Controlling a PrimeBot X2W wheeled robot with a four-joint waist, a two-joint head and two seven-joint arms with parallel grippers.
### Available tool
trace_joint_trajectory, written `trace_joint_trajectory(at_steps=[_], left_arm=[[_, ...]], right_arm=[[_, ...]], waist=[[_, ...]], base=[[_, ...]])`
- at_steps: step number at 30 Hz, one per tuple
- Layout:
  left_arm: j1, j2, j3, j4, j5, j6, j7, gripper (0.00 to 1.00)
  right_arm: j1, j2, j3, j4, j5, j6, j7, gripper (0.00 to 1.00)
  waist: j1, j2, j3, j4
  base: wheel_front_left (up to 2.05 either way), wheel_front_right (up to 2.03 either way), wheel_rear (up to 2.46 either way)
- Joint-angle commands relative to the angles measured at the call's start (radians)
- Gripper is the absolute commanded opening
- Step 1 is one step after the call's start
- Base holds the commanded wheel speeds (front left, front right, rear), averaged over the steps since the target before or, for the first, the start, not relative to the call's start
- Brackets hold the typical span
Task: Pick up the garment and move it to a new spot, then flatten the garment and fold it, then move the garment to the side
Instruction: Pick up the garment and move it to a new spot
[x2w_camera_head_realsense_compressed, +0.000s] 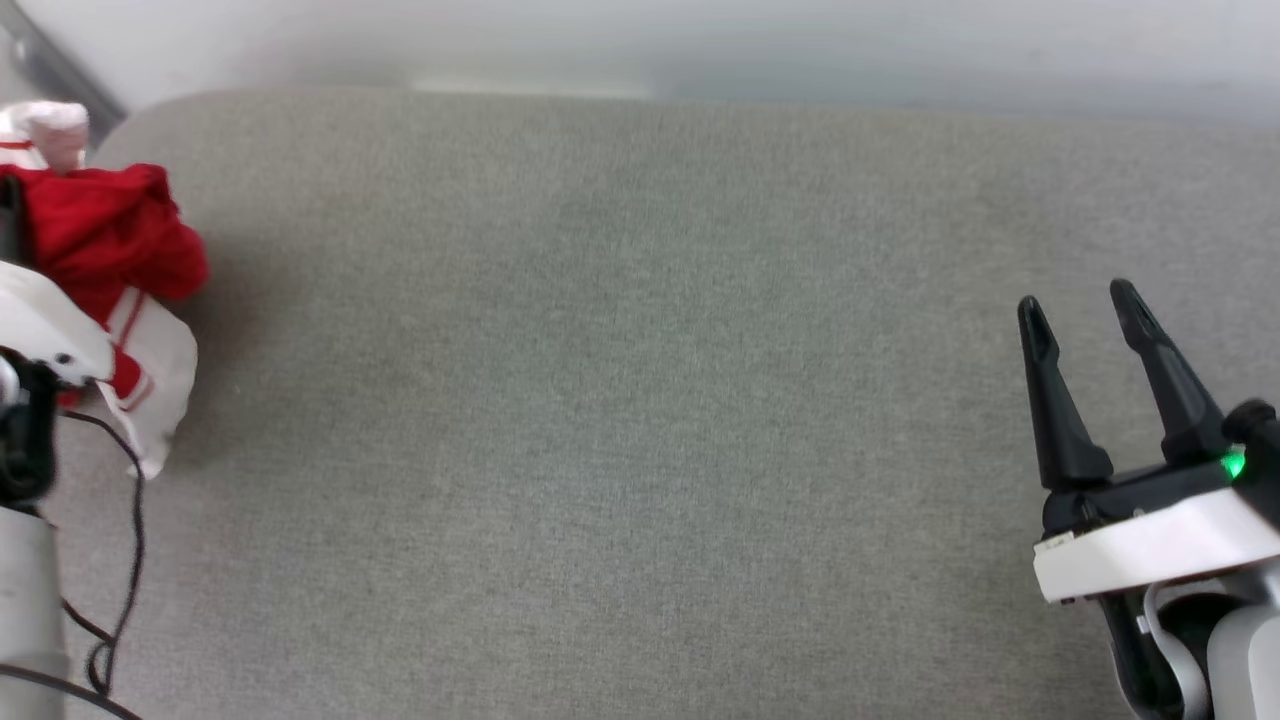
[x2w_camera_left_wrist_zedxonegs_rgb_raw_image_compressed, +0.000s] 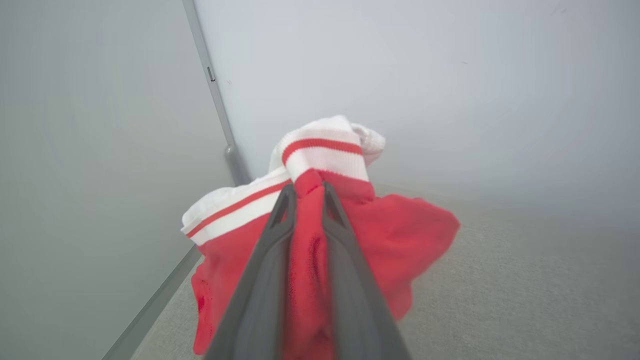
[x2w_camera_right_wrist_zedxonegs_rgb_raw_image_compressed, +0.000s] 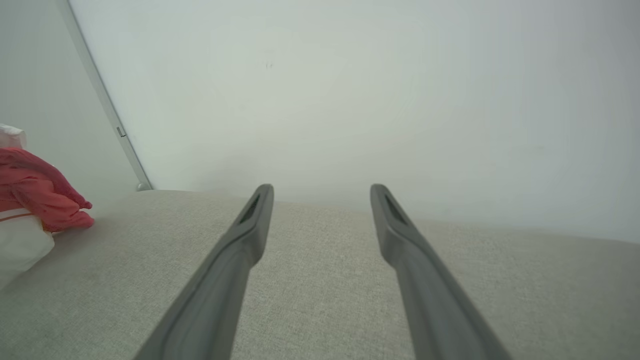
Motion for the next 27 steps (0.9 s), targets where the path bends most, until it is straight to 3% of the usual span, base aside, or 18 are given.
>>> trace_joint_trajectory(at_steps=[1, 10, 18, 27], left_arm=[[0.022, -0.008, -0.002, -0.004, 0.005, 0.001, -0.011, 0.00], [0.084, -0.102, -0.074, -0.108, 0.038, 0.017, -0.120, 0.00], [0.139, -0.192, -0.165, -0.239, 0.064, 0.017, -0.165, 0.00], [0.180, -0.279, -0.352, -0.315, 0.090, -0.035, -0.134, 0.00]], right_arm=[[0.015, 0.008, -0.003, 0.003, -0.005, 0.000, -0.002, 1.00], [0.085, 0.040, -0.023, -0.012, -0.017, 0.000, 0.011, 1.00], [0.096, 0.050, -0.027, -0.026, -0.024, 0.000, 0.021, 1.00], [0.107, 0.060, -0.059, -0.028, -0.015, 0.000, 0.023, 1.00]], waist=[[0.0000, 0.0000, -0.044, -0.010], [0.0000, 0.0000, -0.118, -0.074], [0.0000, 0.0000, -0.125, -0.192], [0.0000, 0.0000, -0.081, -0.289]], base=[[0.00, 0.00, 0.00], [0.00, 0.00, 0.00], [0.00, 0.00, 0.00], [0.00, 0.00, 0.00]])
